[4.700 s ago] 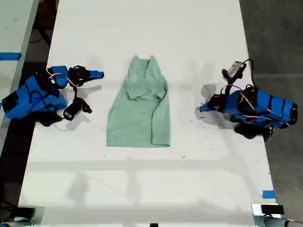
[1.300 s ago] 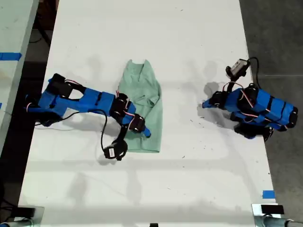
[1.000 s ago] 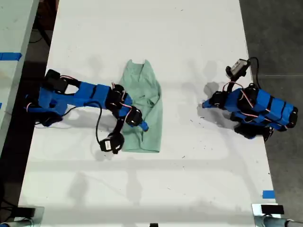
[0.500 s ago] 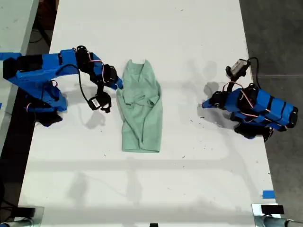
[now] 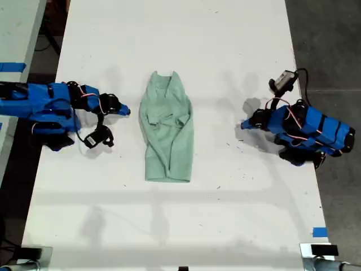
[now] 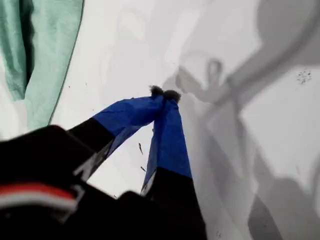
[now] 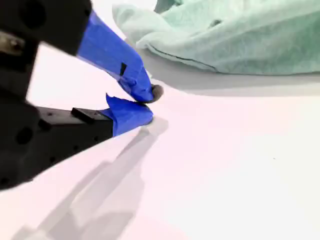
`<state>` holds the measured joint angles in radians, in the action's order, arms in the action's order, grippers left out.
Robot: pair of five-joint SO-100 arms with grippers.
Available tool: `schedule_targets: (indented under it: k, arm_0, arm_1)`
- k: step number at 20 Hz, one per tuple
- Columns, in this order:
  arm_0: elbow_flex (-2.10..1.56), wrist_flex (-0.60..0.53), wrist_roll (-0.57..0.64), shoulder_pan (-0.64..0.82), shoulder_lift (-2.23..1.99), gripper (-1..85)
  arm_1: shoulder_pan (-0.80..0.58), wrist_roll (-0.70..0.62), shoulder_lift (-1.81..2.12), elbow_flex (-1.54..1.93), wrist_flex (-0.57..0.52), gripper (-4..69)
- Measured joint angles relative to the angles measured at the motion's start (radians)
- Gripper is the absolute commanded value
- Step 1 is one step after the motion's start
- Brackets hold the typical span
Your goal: Fold t shirt
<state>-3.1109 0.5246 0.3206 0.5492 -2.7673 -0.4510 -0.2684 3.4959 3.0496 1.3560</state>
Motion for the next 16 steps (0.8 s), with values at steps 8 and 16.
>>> schedule_targets:
  k: [8, 16]
  arm_0:
    - [-0.14, 0.339, 0.008, 0.11, -0.813, 3.6]
    - [-0.14, 0.342, 0.008, 0.118, -0.819, 3.7]
  arm_1:
    - [0.0, 0.0, 0.0, 0.0, 0.0, -1.3]
    - [0.0, 0.0, 0.0, 0.0, 0.0, -1.3]
